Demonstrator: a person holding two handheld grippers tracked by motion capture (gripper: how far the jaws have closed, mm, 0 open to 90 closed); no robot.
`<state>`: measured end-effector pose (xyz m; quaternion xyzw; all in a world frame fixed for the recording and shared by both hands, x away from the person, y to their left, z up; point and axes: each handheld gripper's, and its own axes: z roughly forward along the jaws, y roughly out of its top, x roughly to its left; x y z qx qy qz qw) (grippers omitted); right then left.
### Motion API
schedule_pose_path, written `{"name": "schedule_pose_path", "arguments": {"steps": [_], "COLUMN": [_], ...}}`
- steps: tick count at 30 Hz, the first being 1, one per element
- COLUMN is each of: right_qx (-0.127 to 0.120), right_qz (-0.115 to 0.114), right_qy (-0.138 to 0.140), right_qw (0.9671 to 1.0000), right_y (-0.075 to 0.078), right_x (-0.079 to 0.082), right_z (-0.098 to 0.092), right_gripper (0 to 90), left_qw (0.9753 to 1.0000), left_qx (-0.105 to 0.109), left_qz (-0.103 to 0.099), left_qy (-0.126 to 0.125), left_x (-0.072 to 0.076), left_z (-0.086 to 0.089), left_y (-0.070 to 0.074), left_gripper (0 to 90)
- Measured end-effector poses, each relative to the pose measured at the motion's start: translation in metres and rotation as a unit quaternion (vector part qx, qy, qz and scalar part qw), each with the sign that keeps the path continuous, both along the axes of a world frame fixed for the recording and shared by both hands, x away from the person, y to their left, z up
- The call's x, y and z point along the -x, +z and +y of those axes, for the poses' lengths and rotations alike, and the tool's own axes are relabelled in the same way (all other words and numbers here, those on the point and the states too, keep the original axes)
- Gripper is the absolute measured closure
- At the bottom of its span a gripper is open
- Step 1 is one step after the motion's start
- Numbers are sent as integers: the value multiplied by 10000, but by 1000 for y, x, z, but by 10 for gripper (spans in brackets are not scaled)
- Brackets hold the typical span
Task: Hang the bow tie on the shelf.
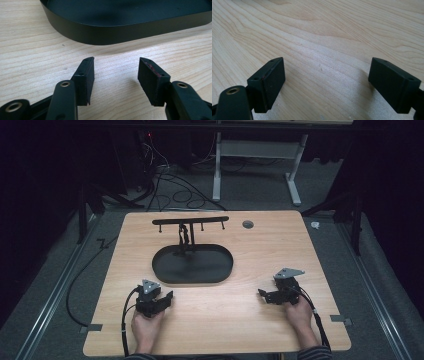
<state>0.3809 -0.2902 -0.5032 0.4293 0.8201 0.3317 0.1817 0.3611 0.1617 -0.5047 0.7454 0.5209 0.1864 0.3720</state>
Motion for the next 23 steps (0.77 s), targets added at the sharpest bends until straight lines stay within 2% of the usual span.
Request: {"name": "schedule_pose_path", "arguments": {"steps": [4,10,13,23], "right_qx": [9,0,1,-2], "right_qz": [4,-3,-1,-1], "right_qy": [-3,-1,-1,-1], "right_qw": [10000,10000,10000,10000], "right_y": [0,0,0,0], "right_x": [0,0,0,0], "right_z": [0,0,0,0], "right_gripper": [148,148,148,148], "left_qw": [9999,9996,9988,9988], "left_qx": [-17,-251,-445,-435], "left_qz": [-102,-137,-177,-171], "left_qy": [-15,-90,-120,-119], "left_x": [0,1,2,2], "left_z": [-1,-6,-10,-10], "left_y": [-2,-2,-2,-2], "left_gripper": [464,426,408,397]}}
